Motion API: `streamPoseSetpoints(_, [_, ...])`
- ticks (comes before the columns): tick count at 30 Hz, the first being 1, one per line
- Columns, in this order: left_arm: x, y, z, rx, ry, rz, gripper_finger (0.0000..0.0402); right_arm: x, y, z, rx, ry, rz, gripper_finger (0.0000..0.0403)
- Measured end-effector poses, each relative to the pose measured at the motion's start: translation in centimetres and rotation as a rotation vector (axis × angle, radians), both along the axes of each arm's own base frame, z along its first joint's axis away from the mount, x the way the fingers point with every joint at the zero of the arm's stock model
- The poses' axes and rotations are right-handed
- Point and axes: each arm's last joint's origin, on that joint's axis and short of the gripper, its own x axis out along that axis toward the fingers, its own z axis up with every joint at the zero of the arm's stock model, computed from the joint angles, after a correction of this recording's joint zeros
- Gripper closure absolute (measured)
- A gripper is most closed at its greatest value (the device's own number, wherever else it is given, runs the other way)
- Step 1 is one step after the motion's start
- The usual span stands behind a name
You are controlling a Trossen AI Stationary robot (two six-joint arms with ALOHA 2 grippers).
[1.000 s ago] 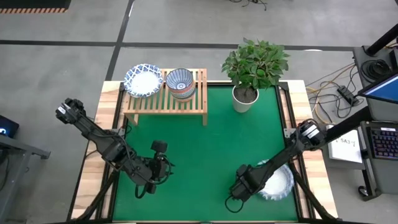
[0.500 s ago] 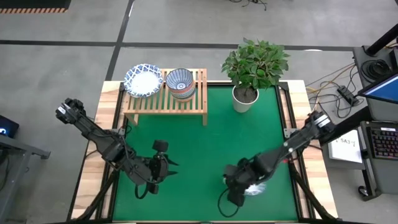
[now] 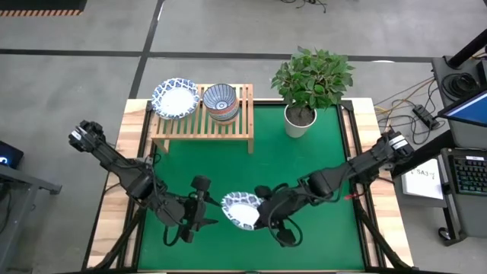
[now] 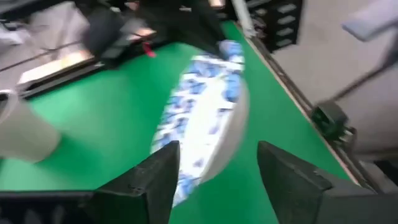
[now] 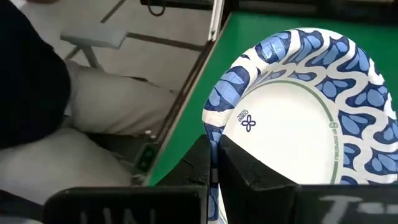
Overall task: Place and stack bowls onto a shelf
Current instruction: Stack the white bowl on top of the other white bowl on the shelf
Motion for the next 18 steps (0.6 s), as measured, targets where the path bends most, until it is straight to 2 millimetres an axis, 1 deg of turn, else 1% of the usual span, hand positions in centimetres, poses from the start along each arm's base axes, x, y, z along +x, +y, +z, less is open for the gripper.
streamPoseSetpoints(3, [0.2,-0.3,-0.5,0.007,0.019,-0.026,0.0188,0.5,-0.6,0.4,-0.033,-0.076,0.059,0.0394])
streamPoseSetpoints(5, [0.5,-0.4,-0.7,0.008,0.021,-0.021,0.0184,0.8,-0.9,0.6,-0.037,-0.109,0.094,0.0394])
streamPoseSetpoints(8, [0.9,-0.6,-1.1,0.015,0.024,-0.015,0.0186,1.0,-1.3,1.2,-0.061,-0.148,0.111,0.0394])
streamPoseSetpoints(10, [1.1,-0.7,-1.4,0.025,0.032,-0.017,0.0196,1.1,-1.6,1.3,-0.072,-0.161,0.133,0.0394])
streamPoseSetpoints(12, [1.2,-0.8,-1.6,0.029,0.037,-0.018,0.0217,1.2,-1.8,1.2,-0.083,-0.167,0.14,0.0394])
streamPoseSetpoints(14, [1.3,-0.9,-1.7,0.032,0.041,-0.017,0.0253,1.3,-2.1,1.2,-0.095,-0.172,0.139,0.0394])
streamPoseSetpoints(16, [1.3,-0.9,-1.8,0.031,0.046,-0.023,0.0302,1.4,-2.4,1.2,-0.105,-0.174,0.134,0.0392])
streamPoseSetpoints(18, [1.3,-1.0,-1.8,0.028,0.048,-0.028,0.0363,1.5,-2.7,1.2,-0.108,-0.173,0.125,0.0382])
